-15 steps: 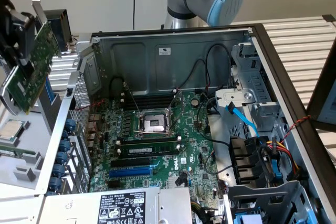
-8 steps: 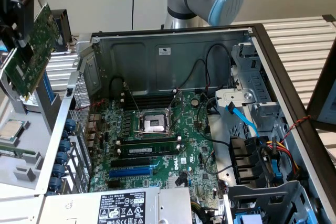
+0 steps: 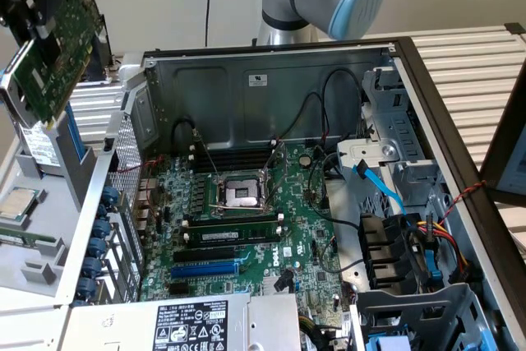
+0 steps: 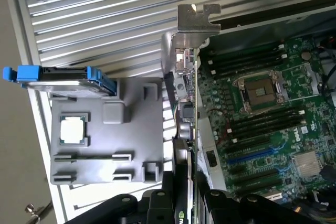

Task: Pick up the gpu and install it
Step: 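Pick up the gpu and move the gpu toward the slot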

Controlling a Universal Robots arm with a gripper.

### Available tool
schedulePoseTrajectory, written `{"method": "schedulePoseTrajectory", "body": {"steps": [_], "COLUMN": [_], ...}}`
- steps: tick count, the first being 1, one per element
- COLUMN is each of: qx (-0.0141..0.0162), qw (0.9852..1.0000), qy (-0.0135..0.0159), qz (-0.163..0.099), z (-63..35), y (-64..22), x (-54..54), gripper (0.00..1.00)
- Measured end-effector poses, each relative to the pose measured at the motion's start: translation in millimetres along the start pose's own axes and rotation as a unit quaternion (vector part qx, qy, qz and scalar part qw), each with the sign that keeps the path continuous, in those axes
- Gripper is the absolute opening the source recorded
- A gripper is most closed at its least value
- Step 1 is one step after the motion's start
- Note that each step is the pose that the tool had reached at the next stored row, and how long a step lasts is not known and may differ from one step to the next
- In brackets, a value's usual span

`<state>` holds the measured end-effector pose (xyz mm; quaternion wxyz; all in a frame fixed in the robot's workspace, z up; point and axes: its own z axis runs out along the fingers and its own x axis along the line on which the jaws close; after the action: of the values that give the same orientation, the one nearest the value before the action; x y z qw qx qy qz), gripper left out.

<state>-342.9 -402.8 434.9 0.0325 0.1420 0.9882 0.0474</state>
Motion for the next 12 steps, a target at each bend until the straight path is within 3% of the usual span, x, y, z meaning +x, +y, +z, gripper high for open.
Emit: {"method": "schedulePoseTrajectory", "body": {"steps": [3,9,12], "qx": [-0.0003,-0.0001,-0.0001], "qw": [1.0,0.9998,0.9998], "qy": [0.005,0.0182,0.0202], "qz": [0.001,0.002,0.002], "z": [-4.8,-9.4,-9.3], "y": [1.8,4.8,4.7], "x": [-6.6,-18.7,-20.3], "gripper": [0.27,0.27,0.27]}}
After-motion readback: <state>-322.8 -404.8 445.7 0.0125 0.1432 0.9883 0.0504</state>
